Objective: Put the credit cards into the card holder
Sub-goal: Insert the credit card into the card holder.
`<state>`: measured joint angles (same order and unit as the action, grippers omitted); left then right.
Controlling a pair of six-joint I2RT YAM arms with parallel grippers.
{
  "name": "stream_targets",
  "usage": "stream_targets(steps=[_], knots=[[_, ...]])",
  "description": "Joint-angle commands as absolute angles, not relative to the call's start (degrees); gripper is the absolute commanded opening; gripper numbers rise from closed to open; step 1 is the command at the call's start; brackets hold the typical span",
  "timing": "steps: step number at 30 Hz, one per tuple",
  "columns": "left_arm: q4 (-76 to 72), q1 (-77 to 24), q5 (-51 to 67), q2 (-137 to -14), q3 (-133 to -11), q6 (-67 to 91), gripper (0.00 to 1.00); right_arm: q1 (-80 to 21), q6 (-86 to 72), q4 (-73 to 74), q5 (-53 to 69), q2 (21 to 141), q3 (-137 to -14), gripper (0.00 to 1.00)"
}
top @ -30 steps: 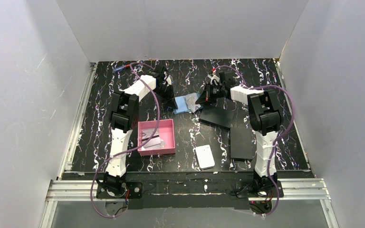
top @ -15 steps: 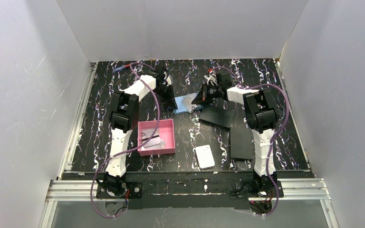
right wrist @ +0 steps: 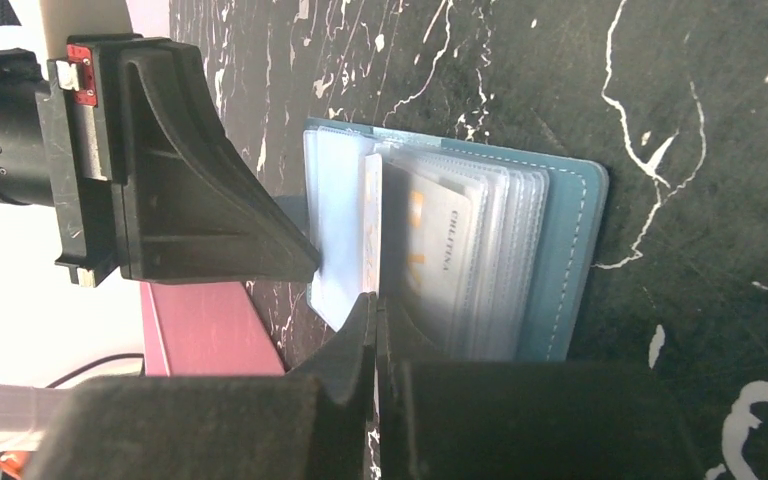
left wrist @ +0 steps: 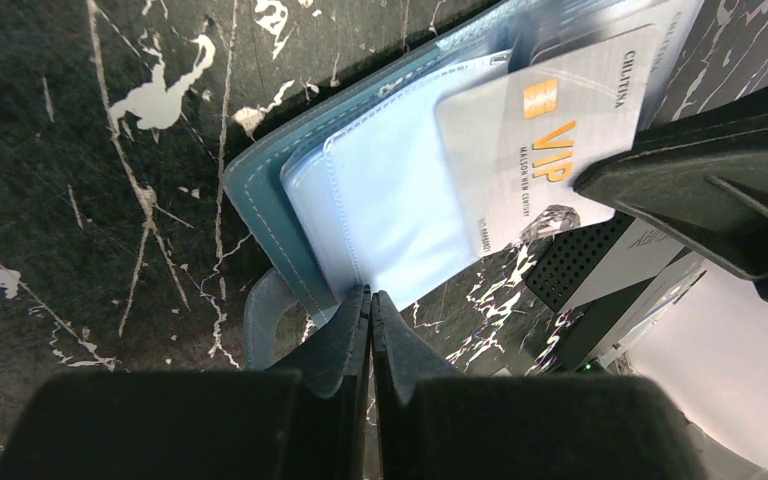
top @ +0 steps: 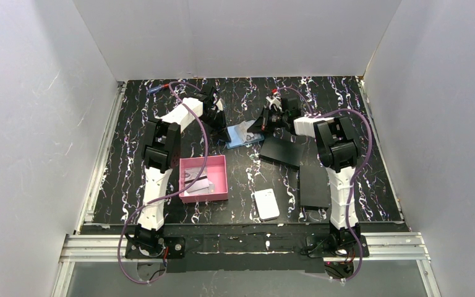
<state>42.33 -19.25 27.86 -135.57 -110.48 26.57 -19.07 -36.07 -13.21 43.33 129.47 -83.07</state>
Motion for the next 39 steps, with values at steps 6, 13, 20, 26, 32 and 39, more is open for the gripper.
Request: stream_targets(steps=[6,13,20,26,32,39], knots=[[44.82,-19.15,26.8,-136.07,-109.69,25.31,0.0,-21.14,-42.5,-24.57,40.79,129.64,-78.94,0.01],[44.65,-19.25,26.83,-135.85,-109.56,25.17,0.0,-22.41,-40.12,-23.29,34.97,124.93,-75.06,0.26],[44.65,-19.29,26.45,-135.17,-108.75,24.67,0.0,-22.45,-23.56,0.5,27.94,120.48,-83.17,0.38],[44.65,-19.27,26.49,-135.08,-108.63,24.66,0.0,-23.2,-17.54,9.46,24.47,120.39,-87.59,0.45],[44.65,-19.25,26.63,-134.93,-108.66,24.61,0.0,-23.2,-20.17,6.19,29.42,123.7,-89.04,0.35],[44.58,-19.26,25.71,-134.93,-108.11,24.05,0.0,-23.41,-23.76,2.09,32.86,127.05,-89.6,0.23]])
